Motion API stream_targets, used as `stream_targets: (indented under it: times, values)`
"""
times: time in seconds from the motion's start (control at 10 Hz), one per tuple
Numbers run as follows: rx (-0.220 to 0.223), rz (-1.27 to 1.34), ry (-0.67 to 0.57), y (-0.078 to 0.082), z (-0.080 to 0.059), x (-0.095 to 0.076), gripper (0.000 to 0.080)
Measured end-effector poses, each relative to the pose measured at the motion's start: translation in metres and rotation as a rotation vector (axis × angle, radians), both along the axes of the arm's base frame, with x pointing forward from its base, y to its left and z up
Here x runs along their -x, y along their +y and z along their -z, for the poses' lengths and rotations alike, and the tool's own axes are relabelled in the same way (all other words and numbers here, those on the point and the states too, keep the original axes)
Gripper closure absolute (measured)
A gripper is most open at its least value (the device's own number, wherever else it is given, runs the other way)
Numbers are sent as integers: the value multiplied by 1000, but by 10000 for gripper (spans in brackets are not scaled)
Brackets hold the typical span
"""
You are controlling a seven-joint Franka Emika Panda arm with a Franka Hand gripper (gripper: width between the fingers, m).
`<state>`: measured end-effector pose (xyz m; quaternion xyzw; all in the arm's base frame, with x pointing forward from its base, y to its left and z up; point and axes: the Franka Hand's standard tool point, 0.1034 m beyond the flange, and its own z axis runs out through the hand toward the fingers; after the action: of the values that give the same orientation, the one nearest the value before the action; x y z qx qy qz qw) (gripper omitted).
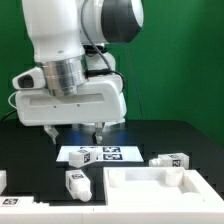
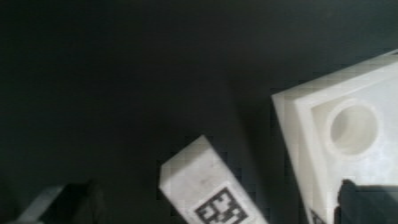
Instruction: Assemble one leg
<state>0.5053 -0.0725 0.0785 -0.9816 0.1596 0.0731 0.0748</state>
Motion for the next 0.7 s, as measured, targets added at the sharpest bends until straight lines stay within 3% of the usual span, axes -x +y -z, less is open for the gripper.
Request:
stream_targets:
  times: [0.2, 0.4, 0.5, 0.6, 0.7]
  values:
    - [-25, 53, 36, 2, 2, 5, 151]
    - [-129, 267, 182, -3, 4, 20, 151]
    - [-196, 310, 321, -2, 1, 38, 151]
    - [-258, 325, 428, -11, 3, 40, 151]
    - [-254, 326, 419, -18, 7, 31, 151]
